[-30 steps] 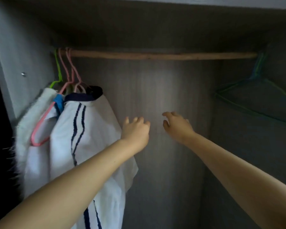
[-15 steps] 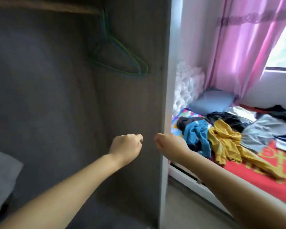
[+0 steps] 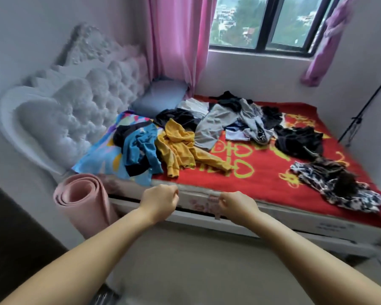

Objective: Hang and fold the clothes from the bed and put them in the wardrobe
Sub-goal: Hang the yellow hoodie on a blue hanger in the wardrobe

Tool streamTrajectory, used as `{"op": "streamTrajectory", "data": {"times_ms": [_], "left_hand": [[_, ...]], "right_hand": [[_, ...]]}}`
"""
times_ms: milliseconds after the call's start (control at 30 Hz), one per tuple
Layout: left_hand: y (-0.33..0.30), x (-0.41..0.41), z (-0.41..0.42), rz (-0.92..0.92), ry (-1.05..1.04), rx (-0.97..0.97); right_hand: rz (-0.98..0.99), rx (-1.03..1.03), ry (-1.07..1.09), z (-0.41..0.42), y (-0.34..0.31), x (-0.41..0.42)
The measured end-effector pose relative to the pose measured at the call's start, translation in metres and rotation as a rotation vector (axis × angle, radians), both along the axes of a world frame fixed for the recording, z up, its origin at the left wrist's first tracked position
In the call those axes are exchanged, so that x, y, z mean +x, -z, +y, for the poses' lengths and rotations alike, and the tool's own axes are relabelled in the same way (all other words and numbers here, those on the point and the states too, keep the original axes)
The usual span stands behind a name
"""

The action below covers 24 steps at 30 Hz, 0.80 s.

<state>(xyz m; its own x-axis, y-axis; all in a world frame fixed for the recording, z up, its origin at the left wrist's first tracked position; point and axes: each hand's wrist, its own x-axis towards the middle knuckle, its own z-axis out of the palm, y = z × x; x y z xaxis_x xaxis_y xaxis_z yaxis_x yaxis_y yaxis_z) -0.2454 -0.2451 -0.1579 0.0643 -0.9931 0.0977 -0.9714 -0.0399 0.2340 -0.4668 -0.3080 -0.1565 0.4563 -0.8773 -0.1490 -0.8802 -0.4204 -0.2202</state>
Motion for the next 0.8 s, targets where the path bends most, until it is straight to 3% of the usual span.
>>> {"op": "streamTrajectory", "data": {"times_ms": [200, 600, 800], "left_hand": [[0.026, 0.000, -0.064, 0.065, 0.014, 0.067], [0.059, 0.108, -0.244, 0.119, -0.092, 0.202], [0.080, 0.132, -0.326, 0.147, -0.103, 0.306]], "right_hand": [[0.018, 0.058, 0.043, -0.052, 0.023, -0.009], [0.032, 0.156, 0.021, -0.246, 0.052, 0.116], [0.065, 0.244, 0.029, -0.319, 0.080, 0.134]]}}
